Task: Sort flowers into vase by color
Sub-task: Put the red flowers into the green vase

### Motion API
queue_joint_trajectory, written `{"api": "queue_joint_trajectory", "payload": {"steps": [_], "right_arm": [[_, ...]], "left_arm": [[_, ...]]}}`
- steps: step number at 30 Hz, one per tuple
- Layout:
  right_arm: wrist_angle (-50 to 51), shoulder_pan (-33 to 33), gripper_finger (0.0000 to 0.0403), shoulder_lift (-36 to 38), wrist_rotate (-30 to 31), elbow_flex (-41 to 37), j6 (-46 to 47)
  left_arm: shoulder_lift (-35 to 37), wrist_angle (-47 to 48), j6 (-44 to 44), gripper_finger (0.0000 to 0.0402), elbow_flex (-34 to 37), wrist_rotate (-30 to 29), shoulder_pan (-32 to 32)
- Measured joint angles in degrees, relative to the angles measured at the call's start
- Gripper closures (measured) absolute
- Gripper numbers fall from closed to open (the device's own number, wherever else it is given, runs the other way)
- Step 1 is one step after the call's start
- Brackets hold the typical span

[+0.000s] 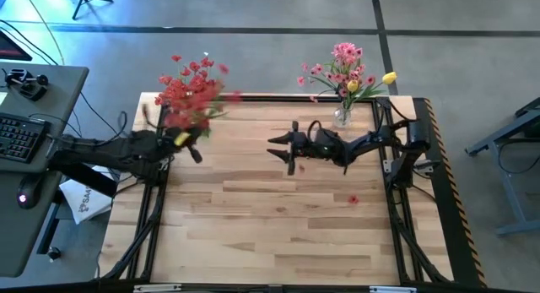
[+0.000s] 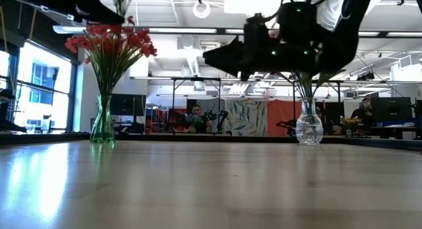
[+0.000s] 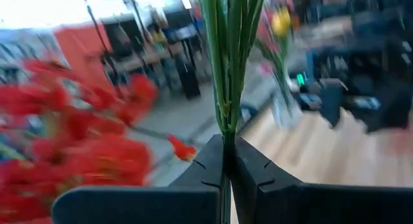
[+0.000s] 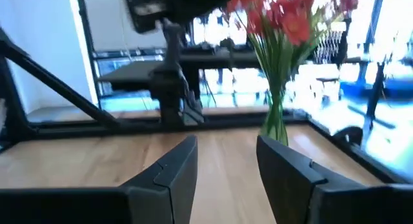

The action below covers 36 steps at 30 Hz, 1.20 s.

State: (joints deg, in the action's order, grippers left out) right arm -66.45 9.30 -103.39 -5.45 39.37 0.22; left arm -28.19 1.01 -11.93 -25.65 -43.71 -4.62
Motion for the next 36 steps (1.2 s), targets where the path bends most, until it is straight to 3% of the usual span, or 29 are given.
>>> {"api": "queue_joint_trajectory", "payload": {"steps": [7,14,21,31,36], "right_arm": [[-4.21,0.09,0.0247,0.02,0.69,-1.9,-0.65],[-3.73,0.04,0.0247,0.02,0.89,-1.9,-1.62],[-4.84,-0.06,0.0247,0.02,0.92,-1.87,-0.88],[-5.88,-0.06,0.0247,0.02,0.85,-1.83,-0.66],[-5.86,-0.06,0.0247,0.02,0.79,-1.83,-1.72]], "left_arm": [[10.01,-19.5,-18.63,0.0401,9.28,-5.03,0.13],[13.63,-21.34,-25.03,0.0401,12.1,-10.91,0.33],[13.63,-22.48,-22.54,0.0401,15.03,-10.41,2.63],[13.65,-31.52,-24.79,0.0401,20.28,-8.55,5.09],[13.52,-30.63,-26.11,0.0401,20.48,0.19,4.94]]}}
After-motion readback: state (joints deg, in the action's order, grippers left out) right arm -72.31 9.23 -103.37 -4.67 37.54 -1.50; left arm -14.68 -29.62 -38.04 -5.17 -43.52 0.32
